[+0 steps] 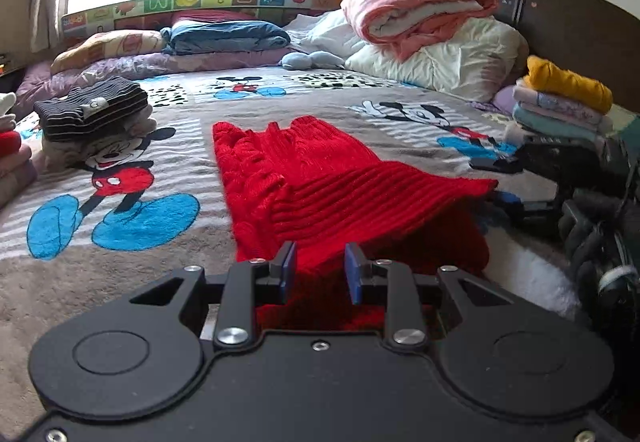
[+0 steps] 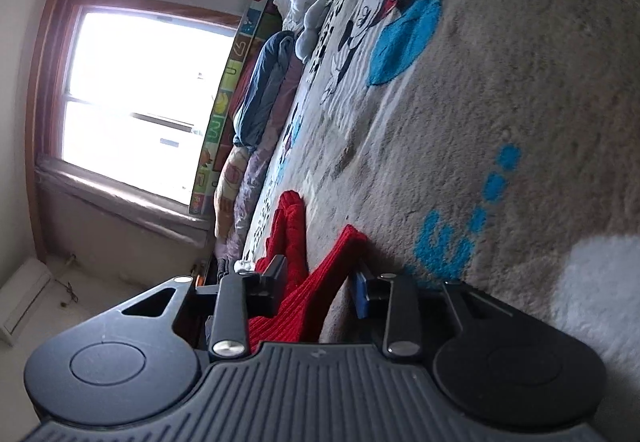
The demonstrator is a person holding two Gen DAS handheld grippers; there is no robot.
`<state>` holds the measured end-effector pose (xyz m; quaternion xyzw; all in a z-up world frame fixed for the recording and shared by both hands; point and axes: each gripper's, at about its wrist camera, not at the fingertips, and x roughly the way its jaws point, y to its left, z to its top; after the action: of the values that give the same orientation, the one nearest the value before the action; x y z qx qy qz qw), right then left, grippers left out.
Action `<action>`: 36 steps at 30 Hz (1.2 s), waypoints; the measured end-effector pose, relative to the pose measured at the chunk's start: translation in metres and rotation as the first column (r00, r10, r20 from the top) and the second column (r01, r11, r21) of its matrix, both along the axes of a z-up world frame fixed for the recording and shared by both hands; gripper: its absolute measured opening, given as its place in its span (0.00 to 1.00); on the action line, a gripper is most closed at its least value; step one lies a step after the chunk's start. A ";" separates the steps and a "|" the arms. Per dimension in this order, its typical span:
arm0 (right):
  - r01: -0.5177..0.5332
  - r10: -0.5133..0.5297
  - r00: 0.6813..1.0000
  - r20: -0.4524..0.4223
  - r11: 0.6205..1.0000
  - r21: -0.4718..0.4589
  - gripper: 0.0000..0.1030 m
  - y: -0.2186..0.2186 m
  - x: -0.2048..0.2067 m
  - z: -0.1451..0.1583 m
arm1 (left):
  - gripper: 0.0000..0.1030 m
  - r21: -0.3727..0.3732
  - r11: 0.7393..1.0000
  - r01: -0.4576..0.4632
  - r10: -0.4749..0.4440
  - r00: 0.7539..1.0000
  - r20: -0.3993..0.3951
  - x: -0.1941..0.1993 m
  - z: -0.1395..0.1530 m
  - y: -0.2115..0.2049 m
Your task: Fold clothes
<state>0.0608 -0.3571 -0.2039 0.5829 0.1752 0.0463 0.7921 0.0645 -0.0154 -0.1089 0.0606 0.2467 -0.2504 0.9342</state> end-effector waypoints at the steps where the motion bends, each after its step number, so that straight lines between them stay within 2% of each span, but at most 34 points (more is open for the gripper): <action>1: -0.003 0.003 1.000 0.000 1.000 -0.011 0.34 0.001 0.001 0.002 | 0.26 0.019 1.000 0.002 -0.002 1.000 0.009 -0.002 0.000 -0.003; 3: -0.008 0.009 1.000 0.003 0.999 -0.037 0.24 0.002 0.002 0.006 | 0.41 0.046 0.999 0.001 -0.002 1.000 0.027 -0.006 -0.001 -0.004; 4: -0.010 0.011 1.000 0.005 0.999 -0.051 0.23 0.003 0.002 0.009 | 0.46 0.059 0.998 -0.007 0.005 0.999 0.040 -0.007 0.000 -0.005; 9: -0.013 0.015 1.000 0.019 0.993 -0.116 0.13 0.004 0.005 0.024 | 0.46 0.114 0.993 -0.013 0.005 0.998 0.069 -0.012 -0.003 -0.010; 13: -0.027 0.034 0.999 0.036 0.984 -0.178 0.11 0.008 0.008 0.041 | 0.46 0.180 0.984 -0.004 -0.013 0.995 0.096 -0.014 -0.008 -0.018; 22: -0.052 0.073 0.995 0.061 0.956 -0.289 0.11 0.024 0.031 0.091 | 0.46 0.272 0.962 0.022 -0.055 0.992 0.116 -0.012 -0.017 -0.027; 30: -0.074 0.105 0.992 0.067 0.929 -0.364 0.11 0.044 0.059 0.129 | 0.46 0.286 0.956 0.070 -0.099 0.991 0.089 -0.010 -0.022 -0.027; 36: -0.086 0.120 0.991 0.060 0.913 -0.398 0.10 0.064 0.084 0.147 | 0.46 0.225 0.969 0.099 -0.110 0.993 0.036 -0.004 -0.024 -0.020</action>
<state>0.1449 -0.2931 -0.0569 0.3991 0.1783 0.0759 0.8962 0.0610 -0.0355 -0.1329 0.1841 0.2471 -0.2684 0.9127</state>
